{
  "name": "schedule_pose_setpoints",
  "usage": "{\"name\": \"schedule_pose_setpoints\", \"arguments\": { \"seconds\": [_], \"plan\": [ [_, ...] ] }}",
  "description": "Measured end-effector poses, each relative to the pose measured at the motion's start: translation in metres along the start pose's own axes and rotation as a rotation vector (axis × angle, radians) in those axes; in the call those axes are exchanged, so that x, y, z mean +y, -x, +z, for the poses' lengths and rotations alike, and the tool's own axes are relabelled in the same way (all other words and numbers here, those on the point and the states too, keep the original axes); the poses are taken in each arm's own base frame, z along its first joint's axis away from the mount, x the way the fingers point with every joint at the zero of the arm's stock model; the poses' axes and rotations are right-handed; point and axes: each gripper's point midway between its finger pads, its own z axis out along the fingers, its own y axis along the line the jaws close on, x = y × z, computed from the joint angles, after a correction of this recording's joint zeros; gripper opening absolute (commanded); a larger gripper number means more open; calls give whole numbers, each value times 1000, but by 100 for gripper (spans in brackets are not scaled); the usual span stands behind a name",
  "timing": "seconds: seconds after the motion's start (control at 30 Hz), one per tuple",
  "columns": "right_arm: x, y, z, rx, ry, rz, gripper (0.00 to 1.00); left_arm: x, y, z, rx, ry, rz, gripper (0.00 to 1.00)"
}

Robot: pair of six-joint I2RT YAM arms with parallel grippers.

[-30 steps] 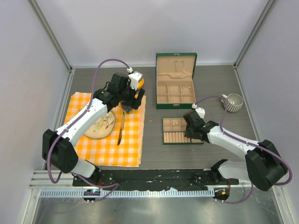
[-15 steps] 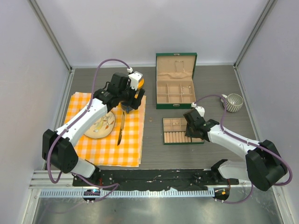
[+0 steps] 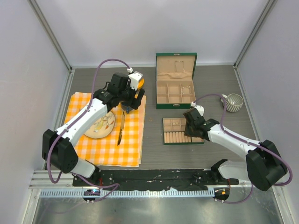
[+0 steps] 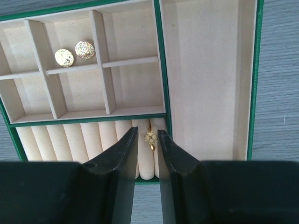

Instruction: Organize the mixed jewelry

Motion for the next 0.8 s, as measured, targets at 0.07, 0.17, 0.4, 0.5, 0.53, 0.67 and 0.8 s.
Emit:
{"name": "schedule_pose_setpoints", "arguments": {
  "seconds": [0.07,0.17,0.4,0.5,0.53,0.67,0.8],
  "plan": [
    [1,2,-1,-5,2,-2,25,0,0,0,0,0,0,82],
    [2,6,-1,-12,6,-3,24,0,0,0,0,0,0,82],
    [3,8,0,-14,6,-6,23,0,0,0,0,0,0,82],
    [3,8,0,-13,7,-9,20,0,0,0,0,0,0,83],
    [3,8,0,-12,8,-10,18,0,0,0,0,0,0,83],
    [2,7,0,-10,9,-13,14,0,0,0,0,0,0,83],
    [3,6,0,-7,12,-14,12,0,0,0,0,0,0,82]
  ]
}}
